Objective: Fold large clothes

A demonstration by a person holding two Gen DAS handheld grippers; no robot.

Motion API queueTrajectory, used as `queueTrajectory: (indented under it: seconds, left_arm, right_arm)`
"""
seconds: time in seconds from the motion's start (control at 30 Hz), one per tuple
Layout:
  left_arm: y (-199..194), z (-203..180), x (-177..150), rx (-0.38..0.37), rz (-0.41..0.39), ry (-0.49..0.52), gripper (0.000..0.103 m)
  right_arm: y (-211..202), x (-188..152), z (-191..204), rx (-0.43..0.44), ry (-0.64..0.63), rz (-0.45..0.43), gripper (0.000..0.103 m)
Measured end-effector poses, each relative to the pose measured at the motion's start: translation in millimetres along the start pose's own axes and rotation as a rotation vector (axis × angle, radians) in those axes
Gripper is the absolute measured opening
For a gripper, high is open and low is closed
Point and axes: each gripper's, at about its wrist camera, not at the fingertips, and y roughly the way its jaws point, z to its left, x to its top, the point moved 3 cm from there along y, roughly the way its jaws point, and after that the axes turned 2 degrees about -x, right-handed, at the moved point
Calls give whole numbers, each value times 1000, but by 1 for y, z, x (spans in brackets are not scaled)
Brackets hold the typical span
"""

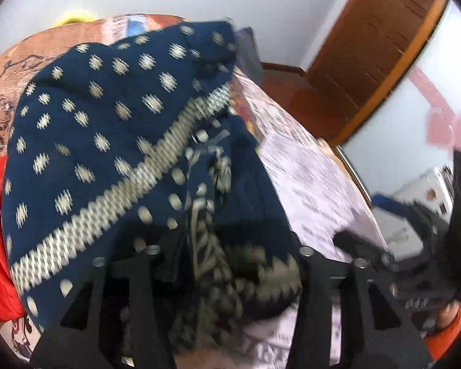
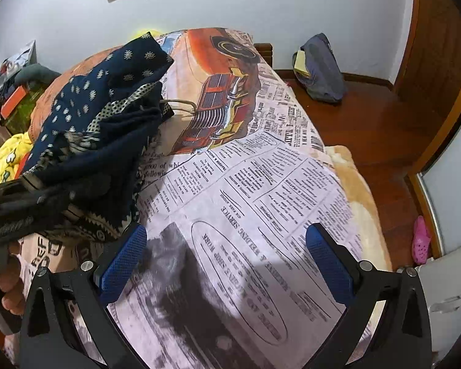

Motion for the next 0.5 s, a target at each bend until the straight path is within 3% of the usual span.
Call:
queueTrajectory:
  seconds: [0.1,0.2,0.43,0.5]
  left_arm:
    - [-11,-22,-25,27,24,90,47]
    - [-24,-29,-45,-10,42,123,48]
    - [-75,-14,-66,-40,22,140,49]
    - [-96,-5,-72,-17,-6,141,49]
  right_arm:
    - [-12,-1,0,-6,-12,-10,103]
    - [-27,0,2,0,-17,-31,103]
    - [-48,14,25,30,-62,-94,103]
    - [-49,19,34,45,-77,-113,103]
